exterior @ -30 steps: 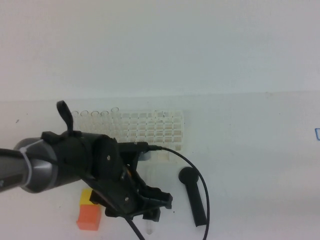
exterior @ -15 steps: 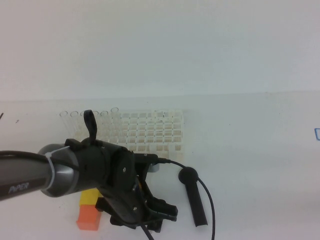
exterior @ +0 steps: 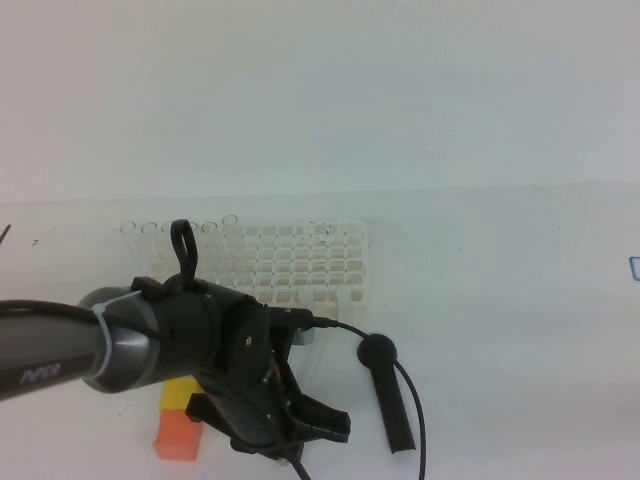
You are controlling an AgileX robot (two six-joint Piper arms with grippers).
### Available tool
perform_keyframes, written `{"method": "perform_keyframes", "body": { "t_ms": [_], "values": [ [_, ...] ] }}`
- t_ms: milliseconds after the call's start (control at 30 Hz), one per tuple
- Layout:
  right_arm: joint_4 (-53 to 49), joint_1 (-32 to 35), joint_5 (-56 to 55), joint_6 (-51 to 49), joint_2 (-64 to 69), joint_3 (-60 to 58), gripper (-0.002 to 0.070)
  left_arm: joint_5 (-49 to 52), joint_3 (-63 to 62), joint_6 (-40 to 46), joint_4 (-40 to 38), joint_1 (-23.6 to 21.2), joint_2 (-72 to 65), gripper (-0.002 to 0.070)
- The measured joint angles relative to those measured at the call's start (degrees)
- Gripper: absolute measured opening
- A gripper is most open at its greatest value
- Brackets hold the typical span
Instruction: Place the test tubes
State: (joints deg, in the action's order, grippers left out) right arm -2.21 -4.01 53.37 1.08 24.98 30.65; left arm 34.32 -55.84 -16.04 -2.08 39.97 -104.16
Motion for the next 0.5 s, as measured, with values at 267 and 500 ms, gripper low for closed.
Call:
{"method": "perform_keyframes", "body": {
  "t_ms": [267, 500],
  "values": [
    [0.00, 0.00, -0.30, 0.18, 0.00, 0.00, 0.0190, -0.05, 0.00, -2.59, 0.68, 0.00, 2.28, -0.0001],
    [-0.10, 0.00, -0.74, 0.51, 0.00, 0.00, 0.0190, 0.39, 0.00, -2.59, 0.68, 0.00, 13.46, -0.0001]
  ]
}}
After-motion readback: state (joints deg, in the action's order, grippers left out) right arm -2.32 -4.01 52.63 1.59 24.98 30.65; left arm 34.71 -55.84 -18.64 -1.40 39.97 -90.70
